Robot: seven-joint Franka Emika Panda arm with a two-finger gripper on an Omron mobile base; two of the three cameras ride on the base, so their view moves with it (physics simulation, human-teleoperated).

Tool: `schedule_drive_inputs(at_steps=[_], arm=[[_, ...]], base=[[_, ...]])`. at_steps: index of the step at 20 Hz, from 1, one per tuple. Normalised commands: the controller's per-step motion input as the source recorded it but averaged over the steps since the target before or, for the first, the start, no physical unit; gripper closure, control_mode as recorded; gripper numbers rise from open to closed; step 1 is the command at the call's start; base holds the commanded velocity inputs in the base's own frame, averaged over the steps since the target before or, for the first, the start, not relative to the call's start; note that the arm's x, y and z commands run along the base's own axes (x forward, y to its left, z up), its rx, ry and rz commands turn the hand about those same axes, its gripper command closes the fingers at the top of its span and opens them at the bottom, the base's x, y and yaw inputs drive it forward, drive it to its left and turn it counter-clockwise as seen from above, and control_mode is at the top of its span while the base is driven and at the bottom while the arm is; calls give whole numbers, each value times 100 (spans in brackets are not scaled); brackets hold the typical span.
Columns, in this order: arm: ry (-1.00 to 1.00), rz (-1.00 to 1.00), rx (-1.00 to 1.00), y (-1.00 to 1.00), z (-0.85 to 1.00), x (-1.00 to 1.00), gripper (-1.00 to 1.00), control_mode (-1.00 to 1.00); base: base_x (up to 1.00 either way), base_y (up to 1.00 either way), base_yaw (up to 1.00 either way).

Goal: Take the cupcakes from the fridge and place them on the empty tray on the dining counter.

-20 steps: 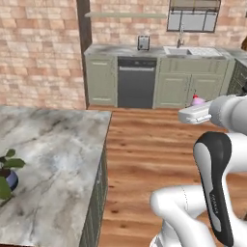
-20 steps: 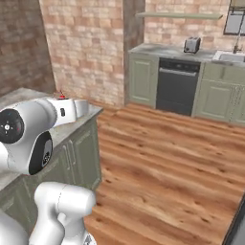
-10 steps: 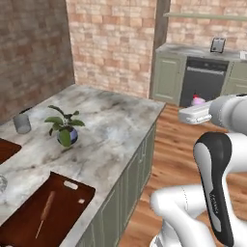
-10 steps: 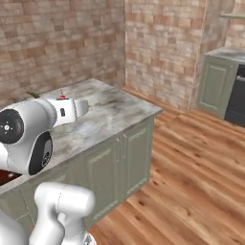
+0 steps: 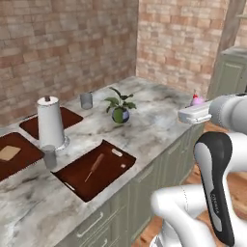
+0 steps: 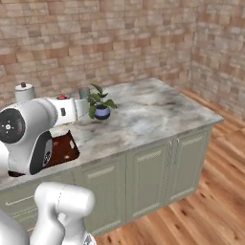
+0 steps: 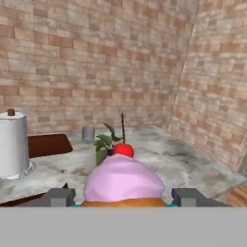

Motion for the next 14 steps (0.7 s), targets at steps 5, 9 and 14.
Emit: schedule_drive_inputs(at_steps=[5,9,14], arm=[[0,0,0,0,0,0,100,100],[0,0,0,0,0,0,100,100],[0,0,0,0,0,0,100,100]], base=[[-82,58,34],[-89,96,26],[-76,98,22]])
